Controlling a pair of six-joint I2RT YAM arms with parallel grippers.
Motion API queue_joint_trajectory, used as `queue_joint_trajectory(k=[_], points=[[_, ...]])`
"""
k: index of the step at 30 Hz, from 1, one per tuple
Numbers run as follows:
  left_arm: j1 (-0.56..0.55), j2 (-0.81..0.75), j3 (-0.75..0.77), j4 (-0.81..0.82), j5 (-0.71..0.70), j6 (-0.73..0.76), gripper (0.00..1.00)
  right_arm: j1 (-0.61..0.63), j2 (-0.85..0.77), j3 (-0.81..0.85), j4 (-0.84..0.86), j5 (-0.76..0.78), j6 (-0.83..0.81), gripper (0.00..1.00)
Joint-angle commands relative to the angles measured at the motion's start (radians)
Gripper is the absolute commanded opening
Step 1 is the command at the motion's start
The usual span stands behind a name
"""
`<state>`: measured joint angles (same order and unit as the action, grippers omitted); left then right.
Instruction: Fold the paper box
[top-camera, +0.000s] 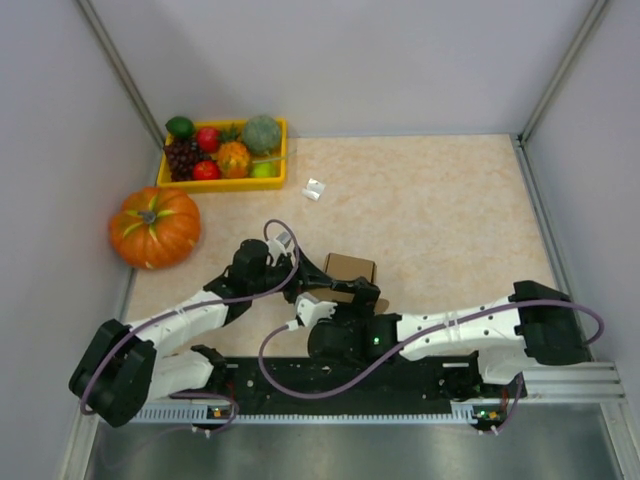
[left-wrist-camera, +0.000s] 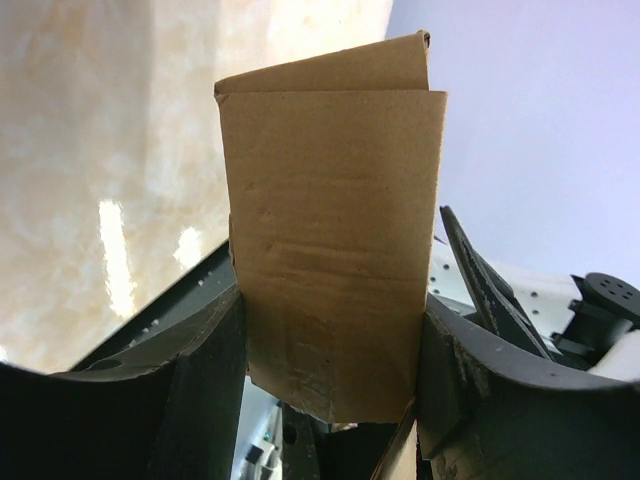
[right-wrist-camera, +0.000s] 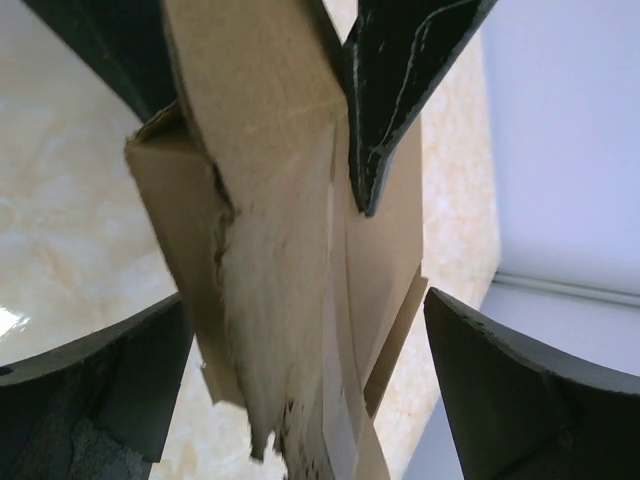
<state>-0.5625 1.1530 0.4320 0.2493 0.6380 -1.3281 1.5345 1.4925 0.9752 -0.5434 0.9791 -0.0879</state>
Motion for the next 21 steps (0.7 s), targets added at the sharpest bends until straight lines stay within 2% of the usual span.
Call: queue_joint_trajectory(k=[1, 3, 5, 6, 9, 10, 14, 16, 17, 18, 20, 21], points=[[0.013, -0.059, 0.019, -0.008, 0.080, -0.069, 0.54, 0.016, -0.005, -0.010, 0.163, 0.122, -0.159, 0.94], [0.015, -0.078, 0.022, -0.034, 0.088, -0.080, 0.53, 0.016, 0.006, -0.018, 0.226, 0.202, -0.211, 0.88], [0.015, -0.104, 0.021, -0.047, 0.097, -0.088, 0.56, 0.016, 0.002, -0.030, 0.287, 0.208, -0.271, 0.82], [0.015, -0.114, 0.021, -0.060, 0.097, -0.094, 0.62, 0.016, -0.005, -0.030, 0.290, 0.204, -0.274, 0.73], [0.021, -0.168, 0.019, -0.099, 0.077, -0.074, 0.72, 0.016, -0.030, -0.046, 0.304, 0.170, -0.285, 0.59], [0.024, -0.182, 0.017, -0.125, 0.069, -0.065, 0.78, 0.016, -0.038, -0.049, 0.303, 0.167, -0.280, 0.56], [0.047, -0.254, 0.014, -0.182, 0.023, 0.000, 0.87, 0.012, -0.084, -0.075, 0.304, 0.115, -0.263, 0.48], [0.059, -0.295, 0.049, -0.244, -0.013, 0.105, 0.94, 0.003, -0.115, -0.070, 0.263, 0.067, -0.248, 0.45], [0.067, -0.311, 0.074, -0.389, -0.100, 0.247, 0.97, 0.001, -0.129, -0.064, 0.228, 0.041, -0.204, 0.44], [0.070, -0.329, 0.106, -0.485, -0.160, 0.327, 0.98, 0.000, -0.149, -0.063, 0.202, 0.011, -0.193, 0.44], [0.072, -0.389, 0.204, -0.725, -0.330, 0.520, 0.98, -0.022, -0.207, -0.049, 0.114, -0.153, -0.146, 0.44], [0.072, -0.416, 0.223, -0.767, -0.471, 0.562, 0.98, -0.031, -0.222, -0.047, 0.094, -0.198, -0.136, 0.44]])
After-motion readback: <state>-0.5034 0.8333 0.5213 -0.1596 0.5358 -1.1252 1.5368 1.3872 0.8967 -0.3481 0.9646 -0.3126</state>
